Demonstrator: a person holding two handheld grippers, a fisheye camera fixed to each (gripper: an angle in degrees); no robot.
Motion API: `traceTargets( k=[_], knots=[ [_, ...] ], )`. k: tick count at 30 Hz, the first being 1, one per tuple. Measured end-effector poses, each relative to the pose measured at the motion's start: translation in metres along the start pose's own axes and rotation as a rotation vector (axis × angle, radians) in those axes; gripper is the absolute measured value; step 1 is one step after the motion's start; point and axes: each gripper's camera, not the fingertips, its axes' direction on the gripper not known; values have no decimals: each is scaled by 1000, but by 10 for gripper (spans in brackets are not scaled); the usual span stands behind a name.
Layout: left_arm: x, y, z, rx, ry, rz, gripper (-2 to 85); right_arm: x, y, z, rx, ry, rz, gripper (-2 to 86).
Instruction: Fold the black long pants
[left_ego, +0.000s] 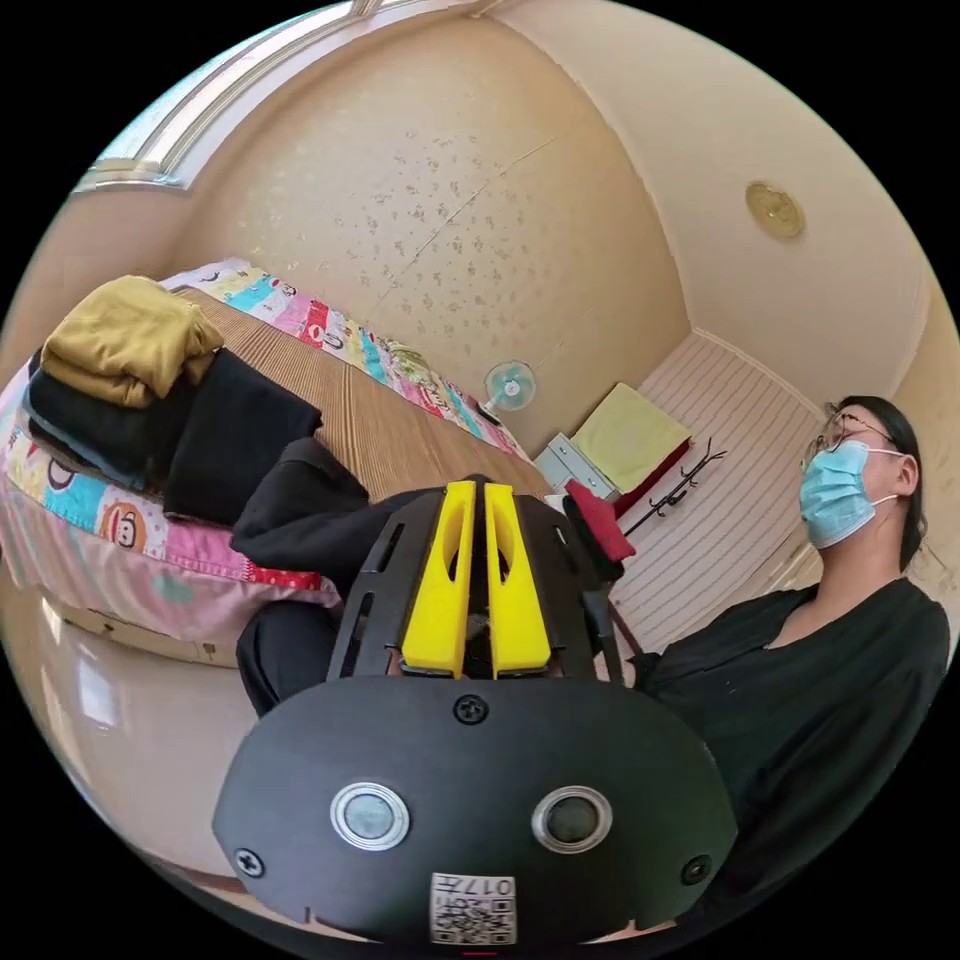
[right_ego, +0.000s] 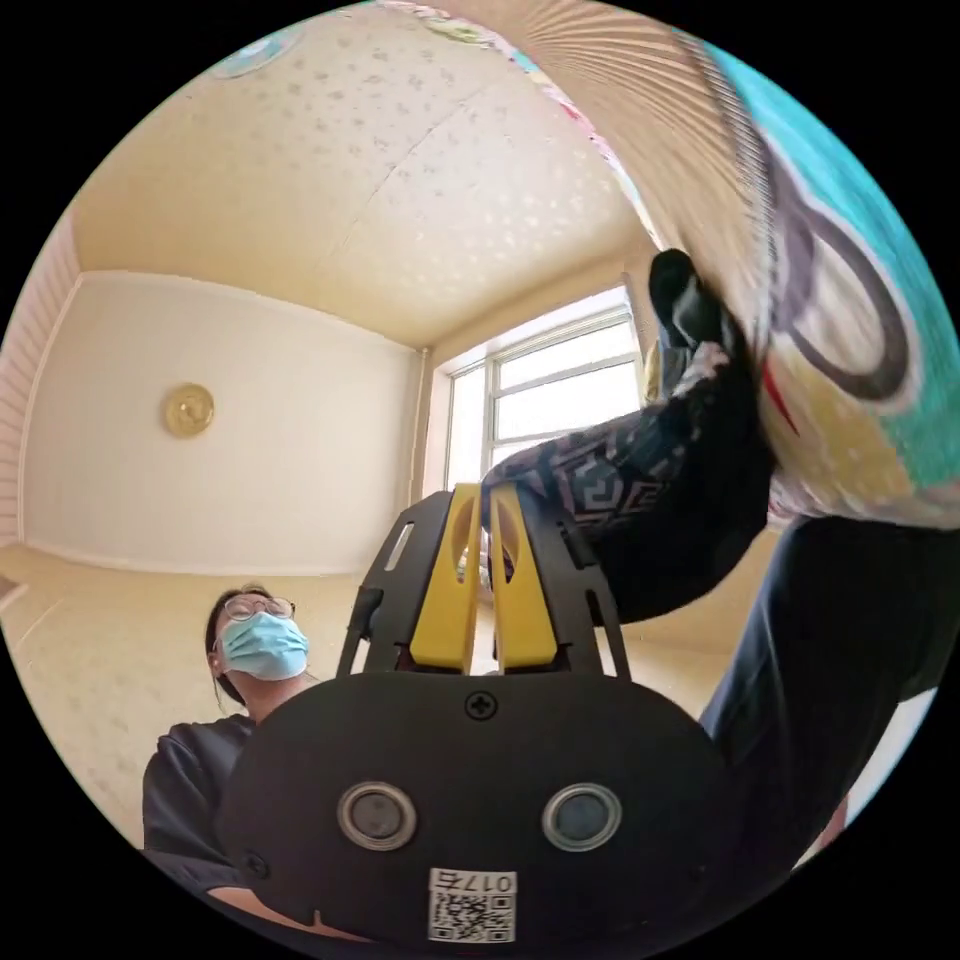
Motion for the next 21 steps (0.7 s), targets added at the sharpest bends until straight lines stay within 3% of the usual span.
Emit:
traceTargets(
  k=[2, 9, 17, 21],
  knots=[
    [9, -5, 8, -33, -25, 50, -5, -59, -5, 22, -47, -14, -175, 17],
    [29, -79, 48, 105, 276, 91, -5, -245, 13, 118, -209, 69, -669, 14],
    [124, -181, 61, 2, 322, 301, 57, -430, 154, 267, -261, 615, -1351, 11],
    [145, -162, 43, 94, 335, 288, 95, -448, 195, 301, -192, 885, -1418, 9]
  ],
)
